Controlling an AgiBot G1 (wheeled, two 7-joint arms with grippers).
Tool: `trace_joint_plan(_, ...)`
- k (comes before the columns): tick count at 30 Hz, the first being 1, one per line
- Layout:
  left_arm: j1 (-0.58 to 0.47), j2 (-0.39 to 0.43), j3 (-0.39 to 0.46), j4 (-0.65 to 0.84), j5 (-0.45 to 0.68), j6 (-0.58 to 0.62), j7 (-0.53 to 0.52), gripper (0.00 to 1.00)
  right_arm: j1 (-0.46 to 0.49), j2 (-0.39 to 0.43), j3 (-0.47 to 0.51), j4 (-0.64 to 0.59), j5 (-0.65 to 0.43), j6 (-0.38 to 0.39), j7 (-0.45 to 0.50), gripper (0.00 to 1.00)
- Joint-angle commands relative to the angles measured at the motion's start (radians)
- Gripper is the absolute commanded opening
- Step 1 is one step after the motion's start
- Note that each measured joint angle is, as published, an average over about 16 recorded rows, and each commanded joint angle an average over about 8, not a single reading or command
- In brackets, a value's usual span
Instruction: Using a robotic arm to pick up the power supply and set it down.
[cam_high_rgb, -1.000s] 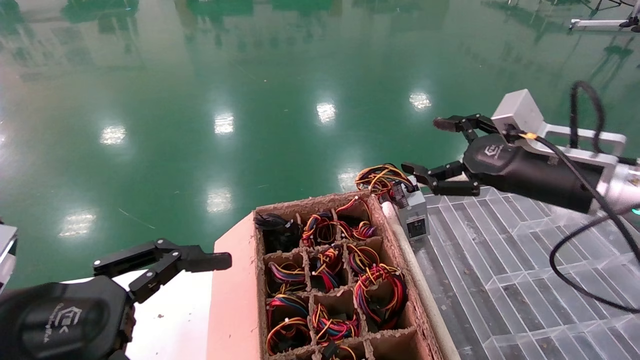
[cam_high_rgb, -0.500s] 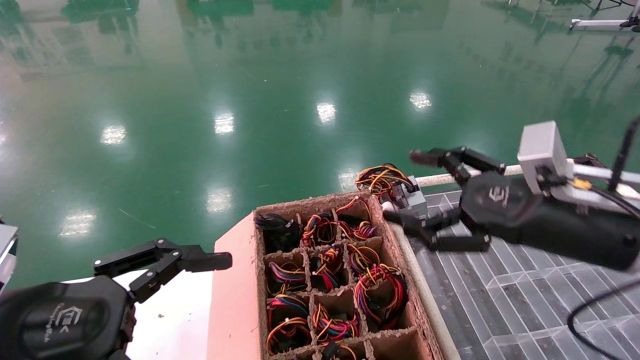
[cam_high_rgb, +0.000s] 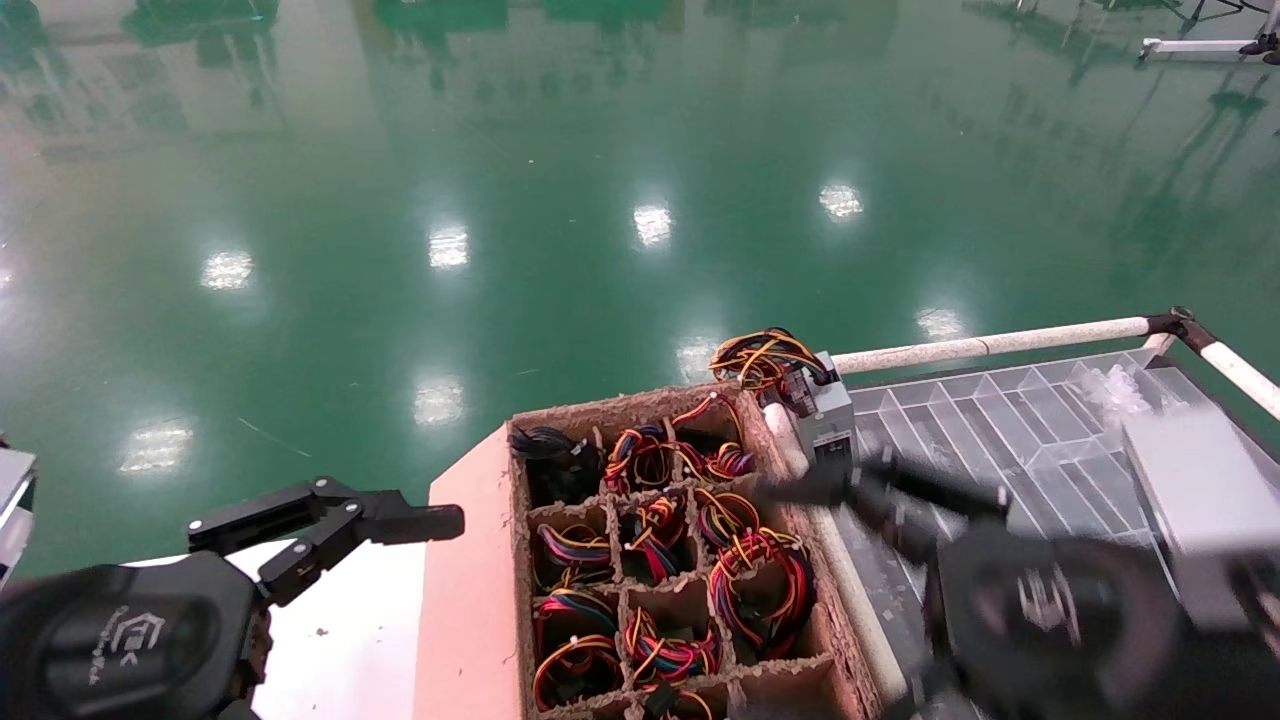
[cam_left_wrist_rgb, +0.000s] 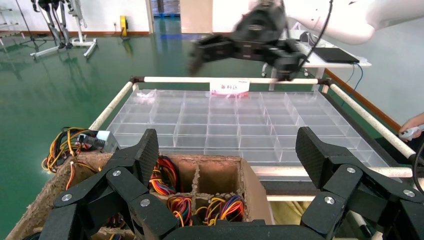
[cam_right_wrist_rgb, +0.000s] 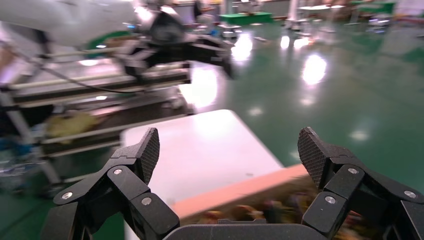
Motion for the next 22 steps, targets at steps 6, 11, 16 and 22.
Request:
trace_joint_plan(6, 0.0, 0.0, 0.0, 0.0, 0.0, 0.0, 0.0, 1.0, -0.055, 0.028, 0.012, 0.081, 0.052, -0.031, 0.036, 1.0)
trace_joint_plan(11, 0.0, 0.0, 0.0, 0.0, 0.0, 0.0, 0.0, 1.0, -0.048, 0.025, 0.012, 0.07, 0.047, -0.027, 0.032, 1.0)
trace_joint_plan(16, 0.0, 0.0, 0.0, 0.0, 0.0, 0.0, 0.0, 1.0, -0.041, 0.022, 0.011, 0.06, 0.039, -0.023, 0.028, 1.0)
trace_joint_plan(22, 0.0, 0.0, 0.0, 0.0, 0.0, 0.0, 0.0, 1.0, -0.037, 0.019, 0.009, 0.053, 0.034, -0.02, 0.026, 1.0)
